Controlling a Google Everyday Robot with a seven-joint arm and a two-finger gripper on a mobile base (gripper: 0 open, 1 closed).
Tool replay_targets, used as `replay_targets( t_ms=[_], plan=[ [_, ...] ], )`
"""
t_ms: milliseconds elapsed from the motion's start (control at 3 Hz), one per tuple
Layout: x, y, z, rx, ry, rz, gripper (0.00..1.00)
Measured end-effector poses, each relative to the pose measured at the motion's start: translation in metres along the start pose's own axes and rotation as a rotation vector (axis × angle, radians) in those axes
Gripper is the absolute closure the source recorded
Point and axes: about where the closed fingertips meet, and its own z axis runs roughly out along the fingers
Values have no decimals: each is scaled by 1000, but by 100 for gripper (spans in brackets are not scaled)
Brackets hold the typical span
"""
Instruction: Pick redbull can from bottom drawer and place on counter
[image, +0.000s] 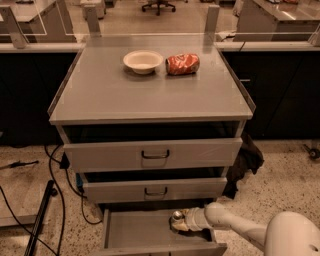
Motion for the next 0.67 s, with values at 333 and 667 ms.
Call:
replay_targets(
  t_ms=[333,667],
  plan=[
    [-3,5,-4,-5,-5,-2,100],
    [-17,12,-30,-1,-6,-14,100]
  ],
)
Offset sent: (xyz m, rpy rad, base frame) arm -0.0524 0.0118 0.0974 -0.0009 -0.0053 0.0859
